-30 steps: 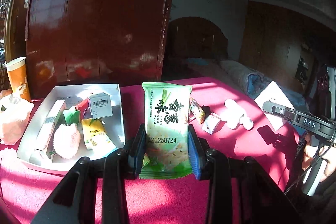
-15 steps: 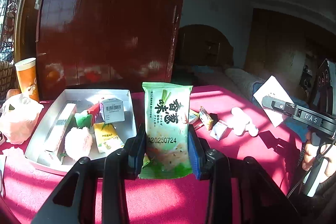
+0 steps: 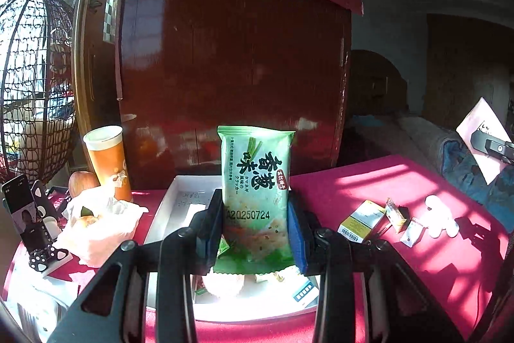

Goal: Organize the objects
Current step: 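Carry green packet with left tool while right tool carries white box to tray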

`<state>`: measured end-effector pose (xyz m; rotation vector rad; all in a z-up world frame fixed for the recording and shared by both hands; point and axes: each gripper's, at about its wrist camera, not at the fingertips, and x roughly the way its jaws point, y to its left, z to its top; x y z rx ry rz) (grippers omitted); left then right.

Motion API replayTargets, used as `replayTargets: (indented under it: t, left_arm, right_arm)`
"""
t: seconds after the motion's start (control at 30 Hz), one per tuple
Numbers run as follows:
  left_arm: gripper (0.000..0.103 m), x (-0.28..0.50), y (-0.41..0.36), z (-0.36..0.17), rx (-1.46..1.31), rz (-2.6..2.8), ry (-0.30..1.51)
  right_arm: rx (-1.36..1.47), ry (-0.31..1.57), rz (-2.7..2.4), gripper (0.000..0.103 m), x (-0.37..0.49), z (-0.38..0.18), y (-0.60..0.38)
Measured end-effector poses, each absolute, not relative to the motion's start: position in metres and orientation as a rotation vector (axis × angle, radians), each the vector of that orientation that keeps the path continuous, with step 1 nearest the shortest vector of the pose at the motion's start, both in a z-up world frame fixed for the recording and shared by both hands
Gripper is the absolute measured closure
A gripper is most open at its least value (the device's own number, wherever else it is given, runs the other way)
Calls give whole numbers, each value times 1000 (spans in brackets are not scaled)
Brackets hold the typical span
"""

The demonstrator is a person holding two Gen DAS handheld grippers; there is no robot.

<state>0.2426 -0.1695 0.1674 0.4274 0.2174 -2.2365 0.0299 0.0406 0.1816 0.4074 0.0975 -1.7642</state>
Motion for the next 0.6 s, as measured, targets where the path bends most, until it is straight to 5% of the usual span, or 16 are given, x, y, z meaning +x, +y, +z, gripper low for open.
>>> replayTargets:
  t: [0.37,0.6]
  left_arm:
    - [67,261,-213,253,395,-2144,49]
    - [67,260,-247,228,480,-2102,109]
  right_arm:
    - [362,32,-1653,77,57,249,-9]
    - [436,55,-1601,77,77,240,-59]
